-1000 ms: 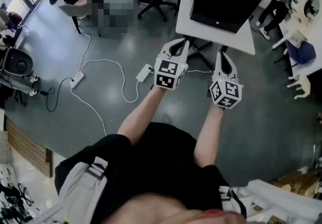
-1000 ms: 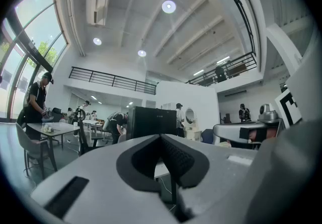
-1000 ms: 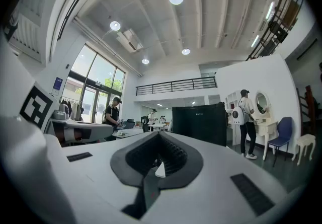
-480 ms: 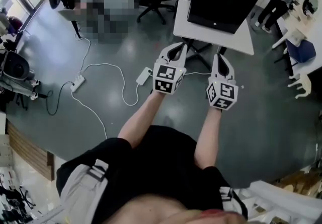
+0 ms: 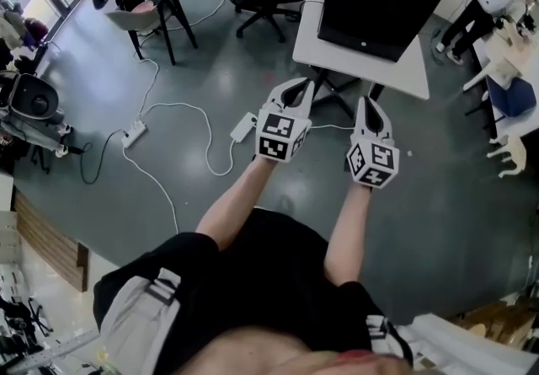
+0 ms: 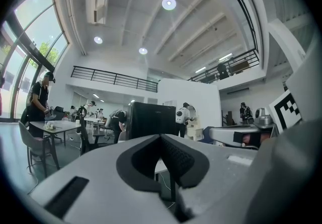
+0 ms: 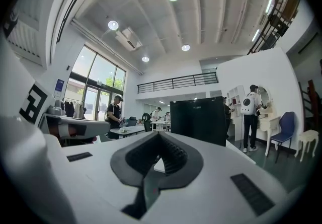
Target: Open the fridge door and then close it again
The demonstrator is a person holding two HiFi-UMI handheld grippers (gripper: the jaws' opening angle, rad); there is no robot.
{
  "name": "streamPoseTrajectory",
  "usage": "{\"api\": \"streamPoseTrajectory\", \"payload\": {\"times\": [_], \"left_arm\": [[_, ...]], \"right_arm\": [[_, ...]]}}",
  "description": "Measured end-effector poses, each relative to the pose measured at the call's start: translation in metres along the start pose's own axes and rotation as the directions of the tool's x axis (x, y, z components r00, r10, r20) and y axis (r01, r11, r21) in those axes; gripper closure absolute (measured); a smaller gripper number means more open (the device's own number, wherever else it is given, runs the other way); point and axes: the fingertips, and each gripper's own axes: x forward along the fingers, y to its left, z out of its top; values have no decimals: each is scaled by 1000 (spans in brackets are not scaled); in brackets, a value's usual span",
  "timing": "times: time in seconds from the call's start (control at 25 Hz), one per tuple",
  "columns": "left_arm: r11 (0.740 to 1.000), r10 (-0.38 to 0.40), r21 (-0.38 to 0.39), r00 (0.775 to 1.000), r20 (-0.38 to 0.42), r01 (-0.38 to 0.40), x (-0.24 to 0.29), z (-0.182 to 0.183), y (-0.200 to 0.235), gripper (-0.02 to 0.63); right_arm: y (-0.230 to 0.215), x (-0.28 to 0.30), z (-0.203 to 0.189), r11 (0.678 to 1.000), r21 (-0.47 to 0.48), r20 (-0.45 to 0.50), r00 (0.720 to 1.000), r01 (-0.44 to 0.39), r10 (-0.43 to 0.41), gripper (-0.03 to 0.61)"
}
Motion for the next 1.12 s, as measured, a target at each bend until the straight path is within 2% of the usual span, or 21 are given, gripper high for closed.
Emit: {"api": "streamPoseTrajectory", "payload": {"times": [0.2,0.36,0.52,0.68,0.88,1.12], "left_arm": [[997,-1,-71,1000,7,1,0,-2,0,615],[997,17,-71,1000,4,-16,11,-1,11,615],[988,3,-154,1000,16,0,35,-4,27,614],[986,-27,-165,997,68,38,84,9,47,615],[975,-47,-211,996,76,62,154,16,86,614],[971,-85,-217,993,86,102,250,23,133,614]], "right_arm": [[3,7,-17,999,21,-29,998,-49,50,584],[2,20,-29,996,46,-53,996,-72,75,584],[-2,51,-39,995,34,-72,993,-93,96,584],[-23,96,-39,997,13,-71,994,-77,77,584],[-43,171,-27,997,1,-72,995,-76,76,584],[-74,266,-19,998,-21,-70,996,-65,63,584]]}}
